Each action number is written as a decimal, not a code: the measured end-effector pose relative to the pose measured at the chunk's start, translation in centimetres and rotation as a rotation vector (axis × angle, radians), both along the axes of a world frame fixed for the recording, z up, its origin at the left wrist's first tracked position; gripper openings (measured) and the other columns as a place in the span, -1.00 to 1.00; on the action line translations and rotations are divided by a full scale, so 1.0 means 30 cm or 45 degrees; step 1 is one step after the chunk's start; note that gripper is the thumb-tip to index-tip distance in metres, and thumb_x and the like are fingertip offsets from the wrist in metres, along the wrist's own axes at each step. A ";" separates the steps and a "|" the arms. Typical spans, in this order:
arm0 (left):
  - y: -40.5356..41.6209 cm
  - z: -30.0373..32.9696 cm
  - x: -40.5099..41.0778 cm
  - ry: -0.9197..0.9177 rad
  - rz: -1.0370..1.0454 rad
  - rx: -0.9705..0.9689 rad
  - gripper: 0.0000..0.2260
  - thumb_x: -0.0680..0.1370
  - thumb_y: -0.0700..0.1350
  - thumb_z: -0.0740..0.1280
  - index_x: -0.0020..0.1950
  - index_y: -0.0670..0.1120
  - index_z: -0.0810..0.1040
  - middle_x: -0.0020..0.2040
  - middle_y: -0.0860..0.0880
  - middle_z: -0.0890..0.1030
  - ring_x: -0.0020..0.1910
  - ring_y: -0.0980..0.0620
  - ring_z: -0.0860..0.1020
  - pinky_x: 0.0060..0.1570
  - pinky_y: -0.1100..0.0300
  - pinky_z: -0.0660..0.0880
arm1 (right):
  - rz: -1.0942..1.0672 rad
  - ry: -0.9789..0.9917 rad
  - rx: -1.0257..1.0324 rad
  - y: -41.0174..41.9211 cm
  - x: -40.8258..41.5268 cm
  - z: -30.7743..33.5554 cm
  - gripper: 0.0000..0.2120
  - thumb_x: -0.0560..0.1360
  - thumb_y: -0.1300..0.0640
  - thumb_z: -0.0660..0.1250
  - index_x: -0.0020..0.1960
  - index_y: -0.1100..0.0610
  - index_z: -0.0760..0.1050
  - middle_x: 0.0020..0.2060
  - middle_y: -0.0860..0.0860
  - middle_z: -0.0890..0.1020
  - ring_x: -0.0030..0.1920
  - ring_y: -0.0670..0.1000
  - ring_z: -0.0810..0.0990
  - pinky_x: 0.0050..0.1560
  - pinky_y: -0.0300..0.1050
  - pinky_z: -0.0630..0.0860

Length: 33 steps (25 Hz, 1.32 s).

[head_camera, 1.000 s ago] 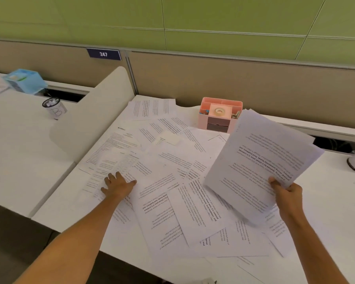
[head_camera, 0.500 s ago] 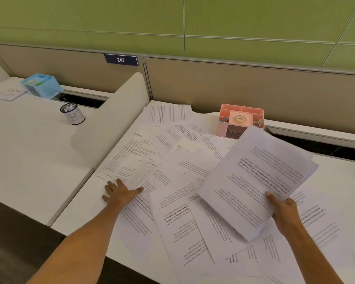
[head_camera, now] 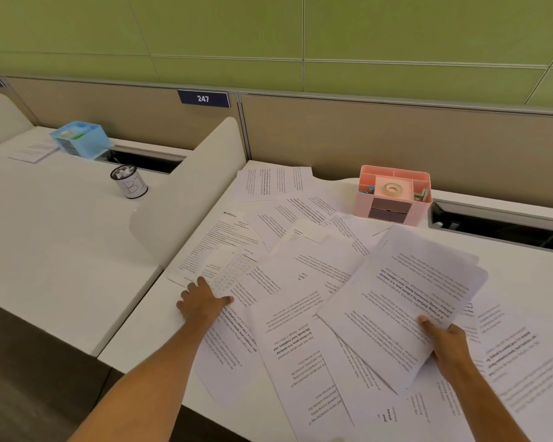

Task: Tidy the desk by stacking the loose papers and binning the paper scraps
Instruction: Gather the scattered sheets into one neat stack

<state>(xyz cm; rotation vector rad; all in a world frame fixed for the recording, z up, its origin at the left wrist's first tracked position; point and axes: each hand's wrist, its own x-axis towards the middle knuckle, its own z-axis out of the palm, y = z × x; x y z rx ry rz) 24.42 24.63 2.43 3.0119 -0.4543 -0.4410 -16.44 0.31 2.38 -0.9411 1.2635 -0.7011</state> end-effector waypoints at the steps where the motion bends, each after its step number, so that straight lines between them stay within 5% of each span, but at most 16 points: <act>1: 0.003 0.005 0.009 -0.014 -0.012 -0.009 -0.17 0.34 0.35 0.42 0.39 -0.12 0.24 0.29 -0.15 0.44 0.26 -0.16 0.43 0.20 -0.06 0.40 | -0.004 0.011 -0.004 0.000 0.003 -0.002 -0.59 0.52 0.27 0.35 0.36 0.24 0.41 0.17 0.22 0.58 -0.07 0.14 0.60 0.00 0.19 0.55; 10: -0.008 0.034 0.069 0.070 0.045 -0.173 -0.49 0.33 0.08 0.55 0.14 -0.14 0.49 0.11 -0.12 0.56 0.06 -0.13 0.57 0.09 -0.04 0.53 | -0.028 0.037 -0.019 -0.010 0.004 -0.026 -0.70 0.52 0.25 0.36 0.24 0.26 0.48 -0.09 0.12 0.63 -0.14 0.16 0.62 -0.29 0.00 0.62; 14: -0.053 0.095 0.091 0.203 0.113 -0.236 -0.39 0.33 -0.07 0.59 0.27 -0.18 0.43 0.24 -0.19 0.35 0.14 -0.20 0.52 0.05 -0.02 0.54 | -0.006 0.065 -0.042 -0.016 0.000 -0.036 -0.74 0.53 0.25 0.35 0.20 0.28 0.49 -0.11 0.13 0.64 -0.14 0.19 0.63 -0.27 0.01 0.62; 17: -0.079 0.145 0.128 0.298 0.117 -0.258 -0.29 0.30 -0.10 0.60 0.36 -0.19 0.36 0.29 -0.19 0.43 0.22 -0.19 0.50 0.16 -0.03 0.51 | 0.007 0.086 -0.049 -0.024 -0.003 -0.047 -0.73 0.52 0.25 0.36 0.20 0.31 0.50 -0.10 0.17 0.65 -0.11 0.23 0.64 -0.16 0.07 0.60; 21: -0.110 0.198 0.139 0.363 -0.007 -0.312 -0.42 0.32 -0.19 0.58 0.28 -0.22 0.46 0.23 -0.17 0.56 0.15 -0.15 0.56 0.13 0.00 0.54 | 0.017 0.083 -0.051 -0.027 0.003 -0.044 -0.74 0.52 0.26 0.36 0.20 0.27 0.50 -0.03 0.21 0.65 -0.10 0.23 0.64 -0.22 0.01 0.60; 25: -0.175 0.301 0.114 0.319 -0.186 -0.449 -0.33 0.34 -0.21 0.56 0.40 -0.19 0.40 0.30 -0.17 0.51 0.23 -0.15 0.51 0.19 0.07 0.47 | 0.019 0.084 -0.048 -0.029 0.008 -0.033 -0.75 0.52 0.27 0.36 0.19 0.26 0.49 -0.03 0.18 0.65 -0.11 0.19 0.64 -0.34 -0.08 0.60; 29: -0.280 0.501 0.055 0.201 -0.490 -0.702 -0.65 0.38 -0.23 0.52 0.13 -0.16 0.55 0.03 -0.14 0.62 0.00 -0.16 0.59 -0.06 0.09 0.50 | 0.015 0.052 -0.048 -0.027 0.017 -0.028 -0.75 0.53 0.29 0.34 0.20 0.26 0.50 0.03 0.20 0.64 -0.03 0.20 0.64 -0.19 -0.02 0.61; 33: -0.388 0.702 -0.038 0.247 -0.766 -0.873 -0.70 0.42 -0.23 0.50 0.11 -0.12 0.55 0.01 -0.08 0.63 -0.07 -0.08 0.62 -0.09 0.01 0.60 | 0.034 0.027 -0.047 -0.027 0.023 -0.016 -0.74 0.53 0.28 0.34 0.22 0.26 0.51 0.03 0.17 0.65 -0.03 0.16 0.65 -0.30 -0.09 0.65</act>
